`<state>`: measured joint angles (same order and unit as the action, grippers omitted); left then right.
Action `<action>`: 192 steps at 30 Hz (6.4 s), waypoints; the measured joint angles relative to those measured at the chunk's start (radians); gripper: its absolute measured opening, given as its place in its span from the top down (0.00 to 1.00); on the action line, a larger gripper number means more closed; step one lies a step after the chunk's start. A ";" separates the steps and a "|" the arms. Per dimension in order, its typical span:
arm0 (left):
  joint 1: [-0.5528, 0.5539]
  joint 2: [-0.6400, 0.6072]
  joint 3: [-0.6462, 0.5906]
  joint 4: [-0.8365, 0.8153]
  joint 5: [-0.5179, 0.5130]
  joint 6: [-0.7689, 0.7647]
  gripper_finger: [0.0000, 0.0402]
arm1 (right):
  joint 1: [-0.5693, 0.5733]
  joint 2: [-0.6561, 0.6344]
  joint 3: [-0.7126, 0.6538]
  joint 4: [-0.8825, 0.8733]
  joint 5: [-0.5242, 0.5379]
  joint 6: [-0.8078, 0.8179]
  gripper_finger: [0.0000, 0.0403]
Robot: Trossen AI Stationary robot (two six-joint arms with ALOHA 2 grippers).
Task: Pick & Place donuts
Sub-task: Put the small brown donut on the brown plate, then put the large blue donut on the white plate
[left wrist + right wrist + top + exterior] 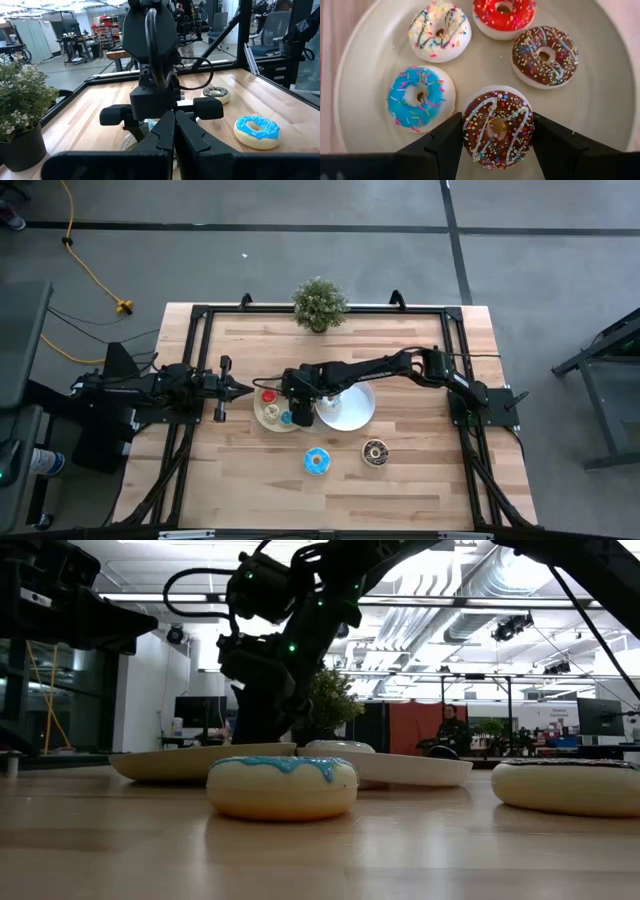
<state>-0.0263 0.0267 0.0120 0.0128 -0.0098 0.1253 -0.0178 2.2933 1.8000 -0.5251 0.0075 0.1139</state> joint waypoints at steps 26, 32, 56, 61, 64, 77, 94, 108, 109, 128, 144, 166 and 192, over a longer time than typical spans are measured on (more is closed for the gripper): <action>0.000 0.000 0.000 0.000 0.000 0.000 1.00 | 0.008 0.000 0.000 0.013 -0.006 -0.002 0.31; 0.000 0.000 0.000 0.000 0.000 0.000 1.00 | 0.008 -0.017 -0.001 0.006 0.030 -0.002 0.27; 0.000 0.000 0.000 0.000 0.000 0.000 1.00 | 0.044 -0.205 -0.001 -0.122 -0.058 -0.009 0.26; 0.000 0.000 0.000 0.000 0.000 0.000 1.00 | 0.068 -0.245 -0.001 -0.120 -0.095 -0.010 0.26; 0.000 0.000 0.000 0.000 0.000 0.000 1.00 | 0.088 -0.261 -0.001 -0.120 -0.097 -0.010 0.26; 0.000 0.000 0.000 0.000 0.000 0.000 1.00 | 0.237 -0.328 0.000 -0.166 -0.134 -0.177 0.27; 0.000 0.000 0.000 0.000 0.000 0.000 1.00 | 0.404 -0.328 0.000 -0.335 -0.039 -0.382 0.27; 0.000 0.000 0.000 0.000 0.000 0.000 1.00 | 0.447 -0.228 -0.002 -0.335 -0.040 -0.408 0.27; 0.000 0.000 0.000 0.000 0.000 0.000 1.00 | 0.448 -0.220 -0.003 -0.335 -0.039 -0.409 0.27; 0.000 0.000 0.000 0.000 0.000 0.000 1.00 | 0.423 -0.118 -0.004 -0.293 -0.039 -0.411 0.27; 0.000 0.000 0.000 0.000 0.000 0.000 1.00 | 0.414 -0.065 -0.004 -0.259 -0.044 -0.403 0.27; 0.000 0.000 0.000 0.000 0.000 0.000 1.00 | 0.401 -0.047 -0.004 -0.234 -0.047 -0.377 0.27; 0.000 0.000 0.000 0.000 0.000 0.000 1.00 | 0.398 -0.036 -0.036 -0.185 -0.091 -0.268 0.27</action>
<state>-0.0265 0.0267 0.0120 0.0128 -0.0101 0.1257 0.3798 2.2578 1.7638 -0.7100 -0.0837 -0.1542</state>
